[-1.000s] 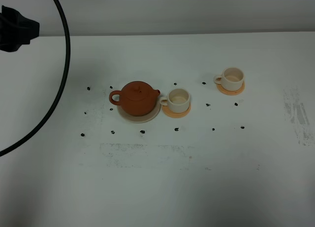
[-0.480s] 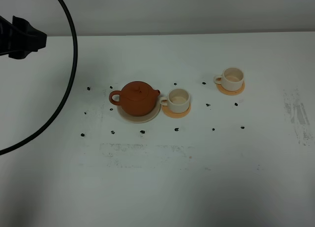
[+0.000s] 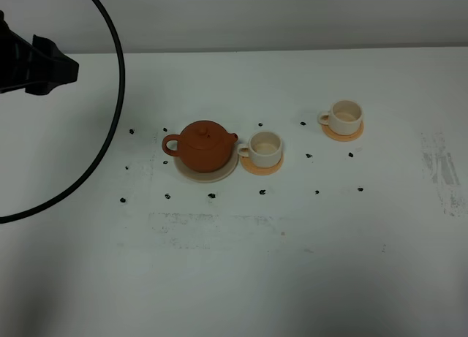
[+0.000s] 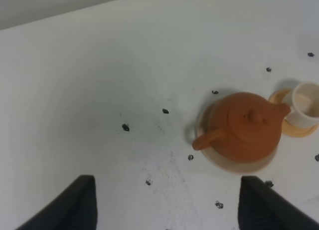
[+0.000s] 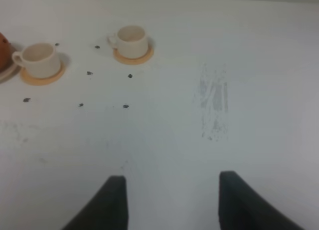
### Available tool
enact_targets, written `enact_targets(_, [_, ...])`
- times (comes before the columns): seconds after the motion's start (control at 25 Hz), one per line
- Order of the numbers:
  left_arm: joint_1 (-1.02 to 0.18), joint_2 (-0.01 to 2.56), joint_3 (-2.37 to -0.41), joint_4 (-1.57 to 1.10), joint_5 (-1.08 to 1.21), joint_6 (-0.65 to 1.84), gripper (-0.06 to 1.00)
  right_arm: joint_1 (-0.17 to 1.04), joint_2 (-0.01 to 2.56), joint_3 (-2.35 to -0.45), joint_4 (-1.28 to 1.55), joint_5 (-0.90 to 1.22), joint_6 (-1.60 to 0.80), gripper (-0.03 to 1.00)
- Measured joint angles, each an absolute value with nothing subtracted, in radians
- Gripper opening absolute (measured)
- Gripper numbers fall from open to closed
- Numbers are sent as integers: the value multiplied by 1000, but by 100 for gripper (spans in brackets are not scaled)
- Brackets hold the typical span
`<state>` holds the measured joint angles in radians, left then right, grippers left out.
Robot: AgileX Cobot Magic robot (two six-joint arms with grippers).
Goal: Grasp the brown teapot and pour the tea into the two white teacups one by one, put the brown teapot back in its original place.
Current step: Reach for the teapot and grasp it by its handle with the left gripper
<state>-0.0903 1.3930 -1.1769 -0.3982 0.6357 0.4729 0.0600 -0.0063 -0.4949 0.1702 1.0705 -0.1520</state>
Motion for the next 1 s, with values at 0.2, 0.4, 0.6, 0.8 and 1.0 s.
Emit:
enact_targets(0.2, [-90, 1400, -1177, -398, 629, 488, 61, 60, -6, -495, 153, 1070, -155, 43])
enact_targets(0.4, [-90, 1435, -1177, -398, 636, 545, 61, 60, -6, -495, 153, 1070, -156, 43])
enact_targets(0.6, [-90, 1480, -1178, -395, 678, 587, 61, 60, -6, -495, 153, 1070, -156, 43])
enact_targets(0.8, [-115, 1509, -1199, -373, 761, 612, 61, 60, -6, -495, 153, 1070, -156, 43])
enact_targets(1.0, [-190, 1546, -1234, -271, 830, 675, 61, 60, -6, -495, 153, 1070, -156, 43])
